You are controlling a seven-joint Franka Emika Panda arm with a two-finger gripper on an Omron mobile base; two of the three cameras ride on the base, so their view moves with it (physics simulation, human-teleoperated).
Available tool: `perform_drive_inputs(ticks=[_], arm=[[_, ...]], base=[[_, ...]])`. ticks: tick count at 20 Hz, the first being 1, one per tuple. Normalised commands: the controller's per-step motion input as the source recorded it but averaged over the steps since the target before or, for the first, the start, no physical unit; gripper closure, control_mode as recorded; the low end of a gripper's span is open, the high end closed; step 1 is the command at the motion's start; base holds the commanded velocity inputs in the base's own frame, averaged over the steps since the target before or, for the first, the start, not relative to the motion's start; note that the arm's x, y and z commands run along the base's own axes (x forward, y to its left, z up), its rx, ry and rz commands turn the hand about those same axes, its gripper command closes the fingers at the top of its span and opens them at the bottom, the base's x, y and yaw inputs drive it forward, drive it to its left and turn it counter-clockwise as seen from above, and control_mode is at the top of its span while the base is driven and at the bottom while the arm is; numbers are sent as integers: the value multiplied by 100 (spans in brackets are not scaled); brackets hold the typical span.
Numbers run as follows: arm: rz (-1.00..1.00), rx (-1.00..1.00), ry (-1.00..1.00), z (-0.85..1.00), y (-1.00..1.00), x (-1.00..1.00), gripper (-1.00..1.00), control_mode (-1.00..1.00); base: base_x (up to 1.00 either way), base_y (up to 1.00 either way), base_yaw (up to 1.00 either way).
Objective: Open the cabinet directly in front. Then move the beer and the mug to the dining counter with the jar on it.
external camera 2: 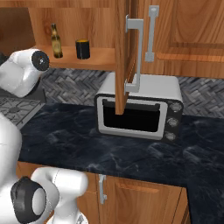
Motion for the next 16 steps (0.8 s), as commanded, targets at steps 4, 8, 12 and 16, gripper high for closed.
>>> perform_drive_inputs(ticks=[4, 8, 12, 16], arm=[[-81, -10, 0, 17, -32, -9, -100, -100], [-78, -17, 0, 18, -10, -6, -100, -100], [-22, -24, 0, 5, 13, -4, -100, -100], [0, 0, 0, 0, 0, 0, -100, -100]], base=[[0, 0, 0], [0, 0, 0], [0, 0, 0], [0, 0, 0]])
